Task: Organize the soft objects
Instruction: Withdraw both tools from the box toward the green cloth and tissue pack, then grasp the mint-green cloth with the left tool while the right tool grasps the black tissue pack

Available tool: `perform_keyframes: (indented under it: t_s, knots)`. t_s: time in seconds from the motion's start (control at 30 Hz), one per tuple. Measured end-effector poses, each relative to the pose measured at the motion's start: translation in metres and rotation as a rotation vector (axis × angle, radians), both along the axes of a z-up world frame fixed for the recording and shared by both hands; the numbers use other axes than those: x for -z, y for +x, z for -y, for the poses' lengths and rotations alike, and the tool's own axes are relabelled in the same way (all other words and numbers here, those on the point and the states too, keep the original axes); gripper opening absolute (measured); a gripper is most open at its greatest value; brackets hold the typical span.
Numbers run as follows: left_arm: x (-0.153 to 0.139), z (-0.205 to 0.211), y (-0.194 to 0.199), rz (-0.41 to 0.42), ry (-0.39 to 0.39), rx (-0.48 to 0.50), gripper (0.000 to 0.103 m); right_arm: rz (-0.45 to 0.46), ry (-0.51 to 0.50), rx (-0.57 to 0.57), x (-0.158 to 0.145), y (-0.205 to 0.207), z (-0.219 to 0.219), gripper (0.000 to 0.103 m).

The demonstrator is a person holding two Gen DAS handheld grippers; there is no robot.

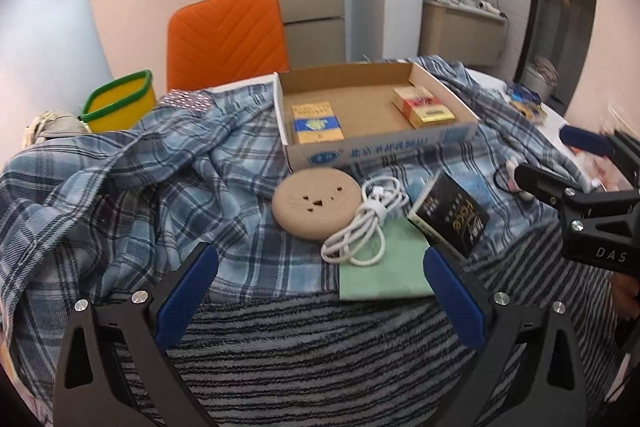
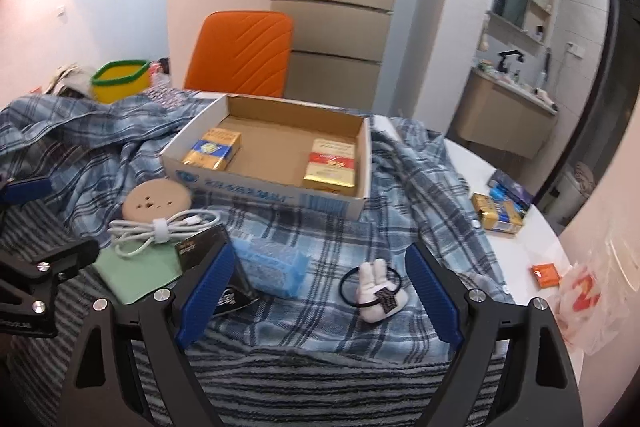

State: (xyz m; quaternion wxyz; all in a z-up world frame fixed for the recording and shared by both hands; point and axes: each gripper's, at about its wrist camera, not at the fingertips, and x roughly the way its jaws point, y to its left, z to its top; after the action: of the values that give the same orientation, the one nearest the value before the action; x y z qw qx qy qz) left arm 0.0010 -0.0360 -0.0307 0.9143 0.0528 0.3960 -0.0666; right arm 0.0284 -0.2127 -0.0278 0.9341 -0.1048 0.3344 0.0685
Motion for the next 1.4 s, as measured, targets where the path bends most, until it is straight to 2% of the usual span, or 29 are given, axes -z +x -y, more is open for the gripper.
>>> perform_keyframes:
  t_s: [0.13,0.27,0.53,0.63,0.73,0.77,0.9,1.07,1.23,1.4]
  knots:
    - [0.003,0.004,0.001,-0.042,-0.037,0.048,0.102,0.003,-0.047,-0.037,0.002,-0.004,-0.005,0.089]
    - [0.009,0.01,0.006,-0.087,-0.074,0.071,0.102,-0.019,-0.05,-0.052,0.005,-0.005,-0.003,0.089]
    - [0.023,0.026,0.014,-0.164,-0.076,0.096,0.1,-0.014,-0.029,-0.039,0.002,-0.001,0.003,0.089]
    - [0.03,0.029,0.017,-0.182,-0.079,0.092,0.094,-0.013,-0.034,-0.036,0.002,0.002,0.004,0.089]
    - [0.038,0.029,0.02,-0.206,-0.077,0.08,0.077,-0.016,-0.029,-0.03,0.003,0.004,0.006,0.089]
    - [0.039,0.028,0.021,-0.21,-0.083,0.083,0.069,-0.016,-0.028,-0.028,0.003,0.004,0.007,0.089]
    - [0.034,0.025,0.016,-0.184,-0.101,0.091,0.068,-0.015,-0.04,-0.019,0.005,0.004,0.01,0.089]
    - [0.024,0.023,0.005,-0.146,-0.087,0.099,0.068,-0.034,-0.036,-0.026,0.007,0.007,0.008,0.089]
    - [0.008,0.017,-0.007,-0.101,-0.082,0.098,0.068,-0.043,-0.045,-0.067,0.007,0.006,-0.003,0.089]
    - [-0.009,0.006,-0.018,-0.041,-0.065,0.079,0.068,-0.09,-0.071,-0.134,0.016,0.011,-0.023,0.089]
